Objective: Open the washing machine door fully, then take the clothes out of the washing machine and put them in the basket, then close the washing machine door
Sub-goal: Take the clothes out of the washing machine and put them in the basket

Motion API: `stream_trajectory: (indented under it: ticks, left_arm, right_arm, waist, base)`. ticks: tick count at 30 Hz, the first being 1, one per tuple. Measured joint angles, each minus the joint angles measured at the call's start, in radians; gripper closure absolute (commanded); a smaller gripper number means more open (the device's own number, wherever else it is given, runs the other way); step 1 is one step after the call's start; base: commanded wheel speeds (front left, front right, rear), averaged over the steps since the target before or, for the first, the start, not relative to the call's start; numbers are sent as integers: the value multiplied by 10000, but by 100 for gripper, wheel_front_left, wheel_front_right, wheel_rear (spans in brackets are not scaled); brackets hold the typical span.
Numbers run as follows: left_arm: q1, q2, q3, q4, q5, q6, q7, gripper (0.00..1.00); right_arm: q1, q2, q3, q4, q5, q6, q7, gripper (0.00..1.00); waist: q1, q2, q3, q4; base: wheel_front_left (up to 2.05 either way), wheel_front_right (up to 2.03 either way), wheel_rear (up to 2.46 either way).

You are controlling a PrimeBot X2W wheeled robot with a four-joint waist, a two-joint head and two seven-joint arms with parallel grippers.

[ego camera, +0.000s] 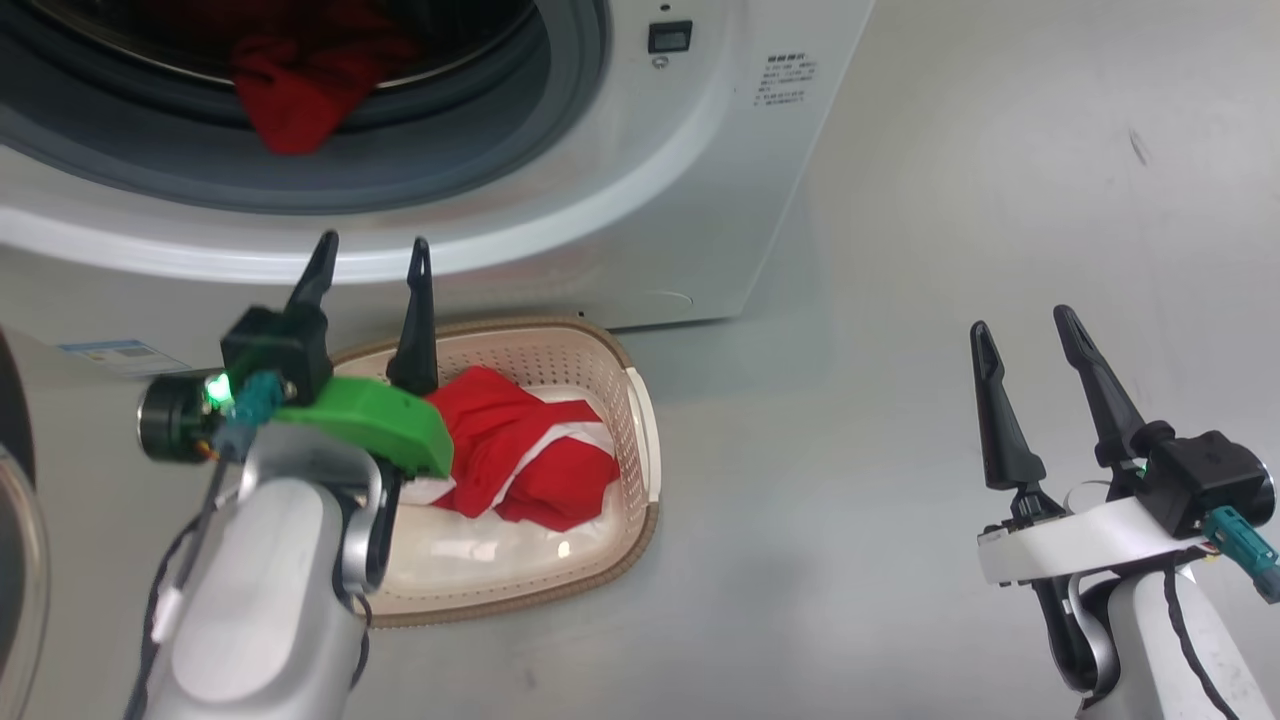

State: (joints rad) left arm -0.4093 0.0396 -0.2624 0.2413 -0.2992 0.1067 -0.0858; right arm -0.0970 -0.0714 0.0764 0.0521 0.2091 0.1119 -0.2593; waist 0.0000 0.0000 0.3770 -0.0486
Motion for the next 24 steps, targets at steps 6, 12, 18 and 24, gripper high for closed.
stream_trajectory:
  ticks: [6,12,18,24]
  left_arm:
    - [-1415,138,142,767,-267,-242,1160,0]
    - [-2751,573,485,1377,-410,-416,2165,0]
    - [-3953,1271,686,1875,-349,-430,3154,0]
    - [-5019,1906,702,2243,-153,-591,4125,0]
  right_arm:
    - [-366,4,48,-36,211,2,0,0]
    - [-827,12,148,-15,378,13,0,0]
    - [-1111,12,211,92,447,33,0,0]
    - [-1433,36,314,117,581,96,0,0]
  waist:
    - [0,0,684,-263]
    - [0,0,1358,-590]
    - [0,0,1895,-972]
    - [1,0,2319,-1320]
  base:
    - [0,0,0]
    - [0,0,0]
    - [0,0,0]
    - [0,0,0]
